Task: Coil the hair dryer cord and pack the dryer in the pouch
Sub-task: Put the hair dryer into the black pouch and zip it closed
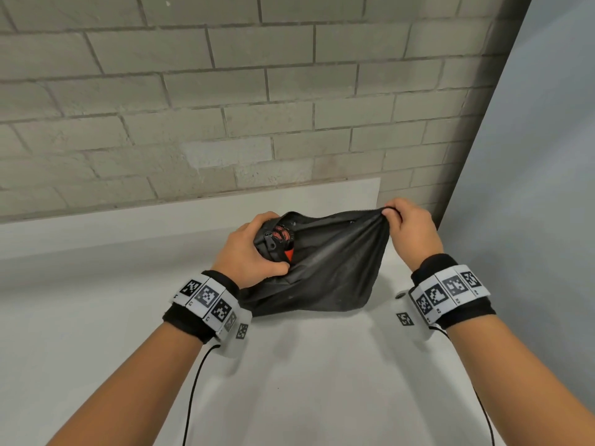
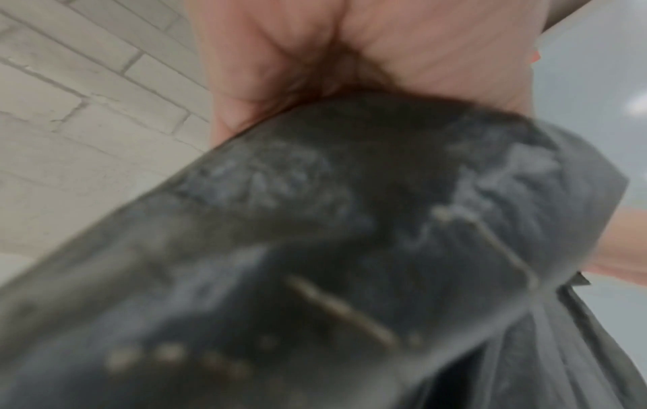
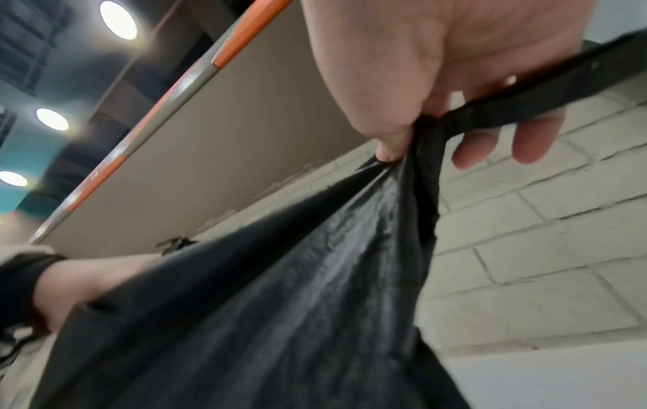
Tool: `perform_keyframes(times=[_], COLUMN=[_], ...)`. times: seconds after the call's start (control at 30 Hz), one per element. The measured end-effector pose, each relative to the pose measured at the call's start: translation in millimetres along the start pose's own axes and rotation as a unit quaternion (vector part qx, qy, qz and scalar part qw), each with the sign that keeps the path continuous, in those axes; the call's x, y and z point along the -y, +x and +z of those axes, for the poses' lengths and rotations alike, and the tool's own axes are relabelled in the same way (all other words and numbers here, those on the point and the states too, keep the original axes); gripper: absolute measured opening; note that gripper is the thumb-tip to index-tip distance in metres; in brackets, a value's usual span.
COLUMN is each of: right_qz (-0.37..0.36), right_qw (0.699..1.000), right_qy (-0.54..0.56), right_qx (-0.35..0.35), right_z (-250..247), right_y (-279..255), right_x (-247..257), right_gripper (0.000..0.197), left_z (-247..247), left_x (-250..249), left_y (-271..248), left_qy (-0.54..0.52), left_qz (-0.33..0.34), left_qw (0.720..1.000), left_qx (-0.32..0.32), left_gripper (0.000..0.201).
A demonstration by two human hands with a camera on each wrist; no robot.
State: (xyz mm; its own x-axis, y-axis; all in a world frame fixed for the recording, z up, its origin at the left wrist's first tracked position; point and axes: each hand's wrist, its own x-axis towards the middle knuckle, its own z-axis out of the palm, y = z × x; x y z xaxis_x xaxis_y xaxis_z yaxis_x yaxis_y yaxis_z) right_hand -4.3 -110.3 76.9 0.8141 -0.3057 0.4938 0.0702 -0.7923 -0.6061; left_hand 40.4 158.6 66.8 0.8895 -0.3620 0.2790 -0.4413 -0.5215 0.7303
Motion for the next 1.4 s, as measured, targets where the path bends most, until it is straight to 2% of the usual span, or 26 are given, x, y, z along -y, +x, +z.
perform_keyframes(times=[0.2,0.27,0.37,0.43,0.5,0.63,0.7,0.77,0.8,0.87,0.93,1.0,1.07,1.17,1.27,1.4], right_qz=[0.022,0.034,0.041,0.046,0.048,0.05,0.007,-0.065,-0.092,-0.108,-0.121,-0.133,-0.114,-0.098,-0.106,-0.124], right_qw=[0.997,0.997,0.997,0.998,0.998,0.988,0.986,0.992,0.995,0.986,0.97,0.966,0.97,0.973,0.972,0.967], right_qy=[0.033,0.044,0.042,0.027,-0.018,-0.144,-0.164,-0.108,-0.046,0.083,0.138,0.113,0.066,0.022,-0.012,-0.047], right_qx=[0.071,0.062,0.047,0.045,0.031,0.014,-0.003,-0.009,0.014,0.099,0.161,0.188,0.204,0.208,0.209,0.219], right_z=[9,8,6,6,6,10,19,32,38,49,59,68,70,71,74,75], right_y=[-3,-3,-1,0,0,-7,-16,-27,-33,-45,-54,-59,-59,-57,-57,-61], right_x=[0,2,3,2,2,18,40,70,85,116,139,150,154,157,157,162], right_gripper=[0.02,0.021,0.021,0.02,0.018,0.019,0.025,0.023,0.021,0.015,0.013,0.015,0.025,0.033,0.027,0.024], left_z=[-1,-2,-6,-11,-14,-15,-15,-14,-13,-12,-12,-13,-15,-14,-10,-10], left_x=[11,13,12,12,12,14,15,15,15,14,14,17,20,21,22,20], left_y=[-9,-12,-13,-12,-10,-11,-12,-13,-14,-14,-15,-17,-18,-22,-24,-25], left_qy=[-0.028,-0.088,-0.166,-0.183,-0.198,-0.244,-0.252,-0.257,-0.258,-0.253,-0.239,-0.21,-0.186,-0.157,-0.139,-0.157], left_qz=[0.005,-0.005,-0.026,-0.036,-0.059,-0.09,-0.088,-0.085,-0.082,-0.074,-0.06,-0.047,-0.034,-0.003,0.03,0.026], left_qw=[1.0,0.995,0.979,0.971,0.966,0.953,0.951,0.95,0.95,0.951,0.957,0.967,0.976,0.983,0.985,0.982], left_qx=[-0.008,-0.036,-0.117,-0.151,-0.156,-0.153,-0.157,-0.157,-0.159,-0.16,-0.156,-0.137,-0.11,-0.09,-0.096,-0.1], left_gripper=[0.069,0.052,0.021,0.016,0.007,0.017,0.017,0.018,0.018,0.018,0.021,0.035,0.04,0.041,0.039,0.036])
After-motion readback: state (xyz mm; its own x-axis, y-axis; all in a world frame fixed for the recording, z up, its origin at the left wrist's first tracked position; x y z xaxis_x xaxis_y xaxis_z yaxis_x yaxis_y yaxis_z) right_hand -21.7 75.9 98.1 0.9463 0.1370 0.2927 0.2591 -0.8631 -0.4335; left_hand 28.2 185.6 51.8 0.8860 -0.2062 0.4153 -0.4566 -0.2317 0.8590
